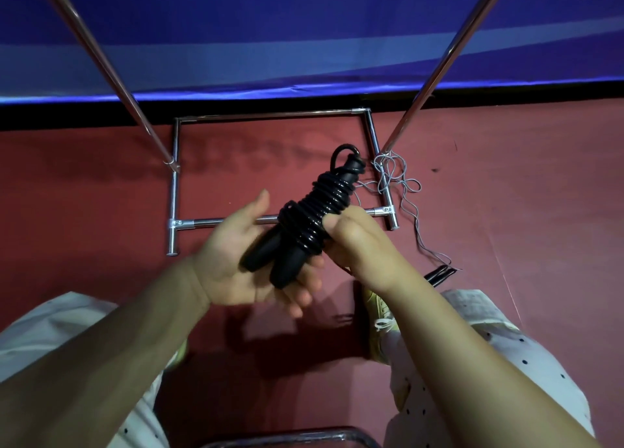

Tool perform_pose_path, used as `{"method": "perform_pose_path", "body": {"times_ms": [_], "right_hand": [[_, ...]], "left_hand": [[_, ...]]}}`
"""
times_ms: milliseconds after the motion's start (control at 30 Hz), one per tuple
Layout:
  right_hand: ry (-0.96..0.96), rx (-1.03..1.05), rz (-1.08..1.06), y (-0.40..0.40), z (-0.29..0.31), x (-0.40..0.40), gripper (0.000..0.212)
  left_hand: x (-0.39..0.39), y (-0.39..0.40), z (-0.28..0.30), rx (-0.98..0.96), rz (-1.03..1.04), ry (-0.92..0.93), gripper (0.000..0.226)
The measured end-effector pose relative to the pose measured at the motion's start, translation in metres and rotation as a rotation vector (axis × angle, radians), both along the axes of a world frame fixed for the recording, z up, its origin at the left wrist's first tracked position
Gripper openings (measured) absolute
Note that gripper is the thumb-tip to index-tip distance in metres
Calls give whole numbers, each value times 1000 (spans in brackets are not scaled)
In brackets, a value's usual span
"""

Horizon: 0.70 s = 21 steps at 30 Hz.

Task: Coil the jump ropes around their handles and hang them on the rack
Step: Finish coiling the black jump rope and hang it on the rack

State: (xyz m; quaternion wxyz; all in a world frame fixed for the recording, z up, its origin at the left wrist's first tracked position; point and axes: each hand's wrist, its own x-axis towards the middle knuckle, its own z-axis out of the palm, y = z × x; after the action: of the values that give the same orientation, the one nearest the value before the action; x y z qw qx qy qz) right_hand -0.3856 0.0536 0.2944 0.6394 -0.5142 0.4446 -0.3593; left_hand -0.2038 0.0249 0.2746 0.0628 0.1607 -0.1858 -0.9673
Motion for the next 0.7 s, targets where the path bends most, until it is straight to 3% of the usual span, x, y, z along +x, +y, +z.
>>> {"method": "perform_pose_path", "body": {"times_ms": [67,167,267,367,533,700], "right_hand": [[-44,5,28,3,4,0,26],[-5,29,31,4,7,-1,37],[-3,99,37,1,9,-3,43],[220,149,30,-2,3,-4,51],[585,225,34,-4,-1,-2,52],[596,348,-19,-5,-2,3,53]], "left_hand": [[-3,4,-4,89,-15,151,85],[-5,5,4,98,-4,161,79],[-7,1,20,-106,34,-216,78],[-12,1,25,-476,86,-603,76],[-13,2,11,-829,79,-906,61],[-7,-4,5,-1063,42,-1056,57]]}}
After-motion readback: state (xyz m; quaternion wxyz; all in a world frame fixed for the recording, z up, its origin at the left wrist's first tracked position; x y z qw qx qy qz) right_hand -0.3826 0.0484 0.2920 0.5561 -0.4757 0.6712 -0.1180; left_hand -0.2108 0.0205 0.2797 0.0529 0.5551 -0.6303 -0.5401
